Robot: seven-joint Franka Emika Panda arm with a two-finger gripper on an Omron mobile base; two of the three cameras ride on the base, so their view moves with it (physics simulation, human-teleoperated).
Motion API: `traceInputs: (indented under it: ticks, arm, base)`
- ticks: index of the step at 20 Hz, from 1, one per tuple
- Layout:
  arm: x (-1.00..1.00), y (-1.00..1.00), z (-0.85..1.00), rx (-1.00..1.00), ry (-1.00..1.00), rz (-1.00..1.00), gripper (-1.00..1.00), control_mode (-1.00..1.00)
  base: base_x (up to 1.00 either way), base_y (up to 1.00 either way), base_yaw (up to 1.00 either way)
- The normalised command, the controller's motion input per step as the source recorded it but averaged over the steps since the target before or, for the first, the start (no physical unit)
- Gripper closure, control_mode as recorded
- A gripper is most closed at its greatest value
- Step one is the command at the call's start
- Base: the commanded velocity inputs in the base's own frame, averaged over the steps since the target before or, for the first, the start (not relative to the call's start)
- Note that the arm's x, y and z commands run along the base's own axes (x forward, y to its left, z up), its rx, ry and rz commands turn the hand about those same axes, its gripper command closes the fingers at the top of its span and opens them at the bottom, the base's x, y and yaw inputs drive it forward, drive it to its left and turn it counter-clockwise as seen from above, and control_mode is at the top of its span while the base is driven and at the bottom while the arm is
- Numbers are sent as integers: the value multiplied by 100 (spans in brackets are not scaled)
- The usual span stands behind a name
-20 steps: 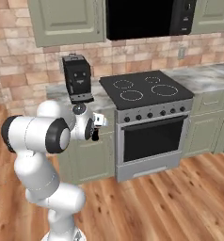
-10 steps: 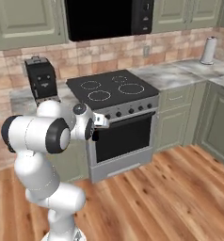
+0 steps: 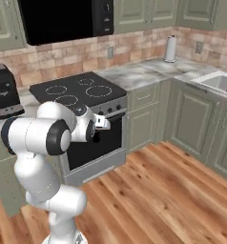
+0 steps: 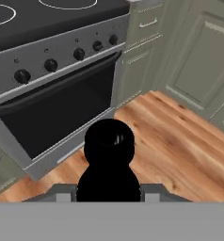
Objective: Place the large bottle from the dining counter next to the other large bottle outside the sink, and place the small bottle from the dining counter next to the other small bottle inside the sink.
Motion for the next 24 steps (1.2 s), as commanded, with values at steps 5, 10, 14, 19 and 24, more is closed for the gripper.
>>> traceInputs:
  ticks: [5,10,14,19,24]
  arm:
    - [0,0,0,0,0,0,100,100]
    - [0,0,0,0,0,0,100,100]
    - [0,0,0,0,0,0,100,100]
    - [0,0,0,0,0,0,100,100]
    - [0,0,0,0,0,0,100,100]
  base:
    - [56,-2,-33]
    - [55,0,-33]
    - [66,0,-32]
    - [67,3,-32]
    - [69,21,-33]
